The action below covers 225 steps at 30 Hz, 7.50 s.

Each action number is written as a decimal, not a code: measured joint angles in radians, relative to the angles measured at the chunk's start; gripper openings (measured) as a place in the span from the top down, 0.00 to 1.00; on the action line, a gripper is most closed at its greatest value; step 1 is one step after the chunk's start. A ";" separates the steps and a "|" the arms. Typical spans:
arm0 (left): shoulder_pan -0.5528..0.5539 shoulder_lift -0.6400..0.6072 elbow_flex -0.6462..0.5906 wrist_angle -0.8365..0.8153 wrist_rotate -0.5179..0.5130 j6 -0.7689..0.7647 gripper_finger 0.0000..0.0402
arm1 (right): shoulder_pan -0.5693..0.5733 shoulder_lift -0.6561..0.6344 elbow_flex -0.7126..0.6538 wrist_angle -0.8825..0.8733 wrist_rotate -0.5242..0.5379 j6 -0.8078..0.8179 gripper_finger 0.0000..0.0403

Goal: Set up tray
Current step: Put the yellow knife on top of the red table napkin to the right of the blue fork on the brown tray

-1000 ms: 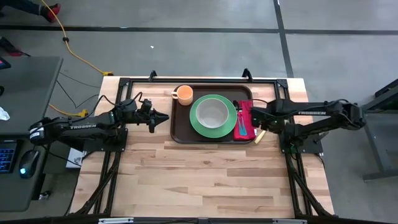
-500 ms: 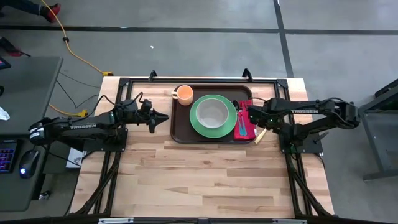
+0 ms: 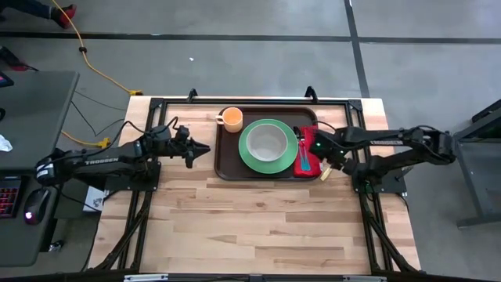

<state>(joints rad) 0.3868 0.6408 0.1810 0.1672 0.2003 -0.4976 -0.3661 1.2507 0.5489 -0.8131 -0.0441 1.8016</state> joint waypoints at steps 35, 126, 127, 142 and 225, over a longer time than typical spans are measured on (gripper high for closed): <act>0.000 -0.050 0.000 -0.054 -0.018 -0.005 0.74 | 0.002 -0.063 -0.041 -0.125 0.032 -0.116 0.63; 0.000 -0.049 0.001 -0.055 -0.031 -0.076 0.74 | -0.188 -0.029 -0.098 -0.079 0.038 -0.972 0.64; -0.001 -0.049 0.001 -0.055 -0.034 -0.082 0.74 | -0.188 -0.029 -0.098 -0.079 0.038 -0.972 0.64; 0.000 -0.049 0.001 -0.054 -0.038 -0.084 0.74 | -0.188 -0.028 -0.102 -0.064 0.031 -0.806 0.70; -0.001 -0.050 0.001 -0.059 -0.028 -0.084 0.74 | -0.050 0.184 0.351 -0.056 0.082 -0.658 0.96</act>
<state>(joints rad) 0.3862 0.5911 0.1822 0.1078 0.1720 -0.5812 -0.4160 1.4343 0.9001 -0.8693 0.0380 1.1440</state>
